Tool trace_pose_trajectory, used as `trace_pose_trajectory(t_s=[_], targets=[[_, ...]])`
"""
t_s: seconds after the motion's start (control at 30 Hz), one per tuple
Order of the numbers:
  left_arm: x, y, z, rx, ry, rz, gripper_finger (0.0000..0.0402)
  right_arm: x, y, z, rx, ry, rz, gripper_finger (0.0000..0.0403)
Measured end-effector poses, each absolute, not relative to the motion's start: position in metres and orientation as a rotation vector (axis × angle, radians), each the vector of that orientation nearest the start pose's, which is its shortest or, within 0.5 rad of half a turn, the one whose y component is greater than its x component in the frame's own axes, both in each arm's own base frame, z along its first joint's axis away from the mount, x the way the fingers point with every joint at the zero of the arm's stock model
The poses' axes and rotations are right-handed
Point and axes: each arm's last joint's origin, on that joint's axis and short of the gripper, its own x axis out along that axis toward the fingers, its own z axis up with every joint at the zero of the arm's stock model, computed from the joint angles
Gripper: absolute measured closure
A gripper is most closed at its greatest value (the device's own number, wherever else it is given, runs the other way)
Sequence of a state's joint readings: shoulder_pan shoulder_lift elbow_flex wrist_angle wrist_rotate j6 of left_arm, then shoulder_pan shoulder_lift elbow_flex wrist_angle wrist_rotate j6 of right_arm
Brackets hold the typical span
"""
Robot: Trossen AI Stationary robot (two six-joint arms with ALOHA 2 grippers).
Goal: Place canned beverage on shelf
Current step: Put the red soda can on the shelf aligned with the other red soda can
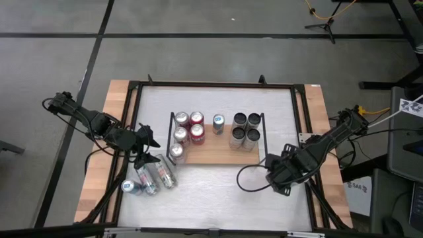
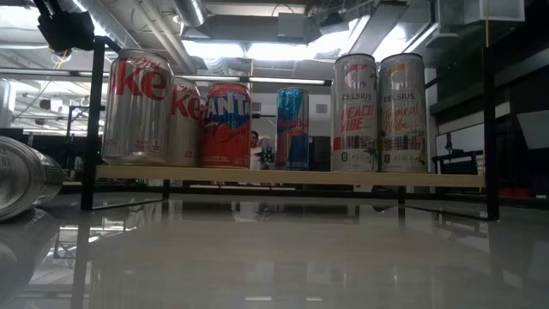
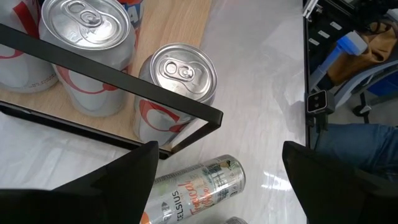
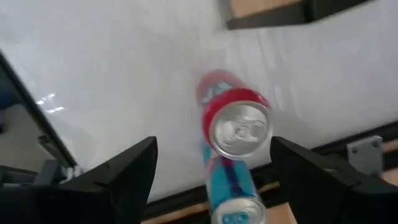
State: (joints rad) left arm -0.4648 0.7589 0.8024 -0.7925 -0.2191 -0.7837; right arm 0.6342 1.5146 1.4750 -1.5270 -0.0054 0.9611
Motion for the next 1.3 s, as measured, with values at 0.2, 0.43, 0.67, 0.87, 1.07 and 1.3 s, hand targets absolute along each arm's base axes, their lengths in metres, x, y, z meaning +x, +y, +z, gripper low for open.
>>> trace_pose_trajectory(t_s=[0.2,0.43,0.67,0.87,1.07,1.3], targets=[[0.129,-0.058,0.29,-0.495,0.749,0.054,0.0066,0.21,0.155,0.321,0.294,1.499,-0.183,0.0095],[0.129,-0.058,0.29,-0.495,0.749,0.054,0.0066,0.212,0.156,0.321,0.302,1.483,-0.163,0.0071],[0.129,-0.058,0.29,-0.495,0.749,0.054,0.0066,0.211,0.155,0.321,0.27,1.483,-0.173,0.0009],[0.129,-0.058,0.29,-0.495,0.749,0.054,0.0066,0.211,0.154,0.321,0.209,1.458,-0.178,0.002],[0.129,-0.058,0.29,-0.496,0.749,0.054,0.0066,0.201,0.145,0.321,0.113,1.523,-0.281,0.0026],[0.129,-0.058,0.29,-0.496,0.749,0.054,0.0066,0.193,0.141,0.305,0.145,1.601,-0.258,0.0026]])
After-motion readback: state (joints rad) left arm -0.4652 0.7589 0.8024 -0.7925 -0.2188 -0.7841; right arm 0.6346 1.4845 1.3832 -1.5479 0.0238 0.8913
